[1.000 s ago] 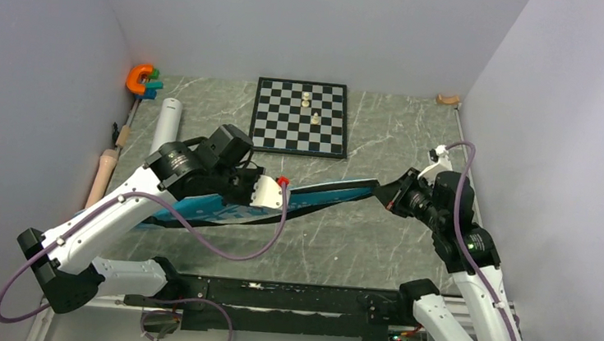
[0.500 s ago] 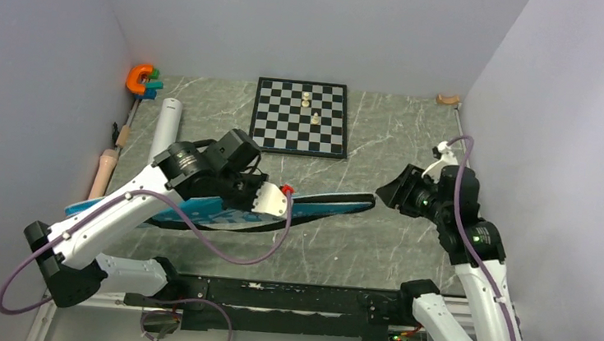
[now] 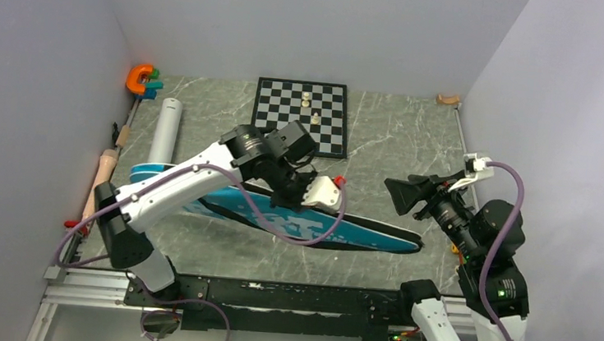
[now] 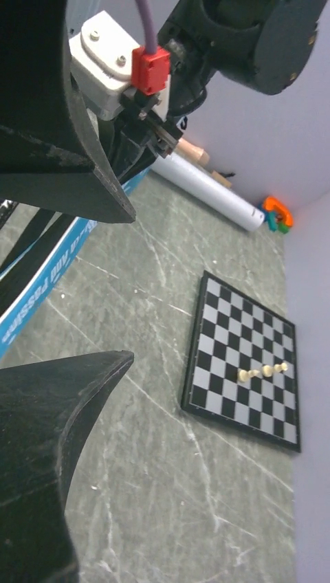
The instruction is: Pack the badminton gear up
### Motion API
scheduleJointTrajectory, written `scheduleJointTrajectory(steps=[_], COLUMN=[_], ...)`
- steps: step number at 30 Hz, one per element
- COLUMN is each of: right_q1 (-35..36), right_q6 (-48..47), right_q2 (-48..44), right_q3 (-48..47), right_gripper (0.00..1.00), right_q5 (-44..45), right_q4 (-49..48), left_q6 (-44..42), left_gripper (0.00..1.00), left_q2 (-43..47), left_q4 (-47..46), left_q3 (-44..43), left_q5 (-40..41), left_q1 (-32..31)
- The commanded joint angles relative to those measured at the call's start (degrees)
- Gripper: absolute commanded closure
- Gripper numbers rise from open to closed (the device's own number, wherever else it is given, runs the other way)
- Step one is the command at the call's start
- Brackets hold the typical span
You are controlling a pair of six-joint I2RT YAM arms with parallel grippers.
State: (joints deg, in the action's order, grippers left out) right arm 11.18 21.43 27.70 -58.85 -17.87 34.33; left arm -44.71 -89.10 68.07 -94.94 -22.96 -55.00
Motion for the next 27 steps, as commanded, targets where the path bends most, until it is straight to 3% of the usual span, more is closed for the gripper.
scheduleJointTrajectory(steps=[1,6,11,22,27], right_q1=[-0.17,-0.13,-0.13,-0.14,-0.14], right_q6=[-0.84,-0.86,-0.51,5.30,6.53], right_q2=[0.18,0.90,1.61,3.27,4.73], right_q3=[0.92,0.34,2.16,12.21,14.98], right_gripper=[0.29,0.31,0.33,0.37,0.39], right_q5=[-1.06,0.62,2.84,3.41,3.15], right_q4=[-2.24,-1.24,-1.84,-8.72,-10.20], left_q6=[11.36,15.78,17.98,14.78,9.44], left_gripper=[1.00,1.00,1.00,1.00,1.00], left_q2=[-4.88,-12.20,-13.87,-20.97,-26.52], left_q4=[-3.62,-6.68,-13.12,-19.76,-10.46], left_q3=[-8.25,-12.70,-8.06,-4.02,-11.12], left_q5=[-10.29,-15.30,-17.46,-12.66,-15.39], left_q1=[-0.54,-0.54,-0.37,3.33,4.11])
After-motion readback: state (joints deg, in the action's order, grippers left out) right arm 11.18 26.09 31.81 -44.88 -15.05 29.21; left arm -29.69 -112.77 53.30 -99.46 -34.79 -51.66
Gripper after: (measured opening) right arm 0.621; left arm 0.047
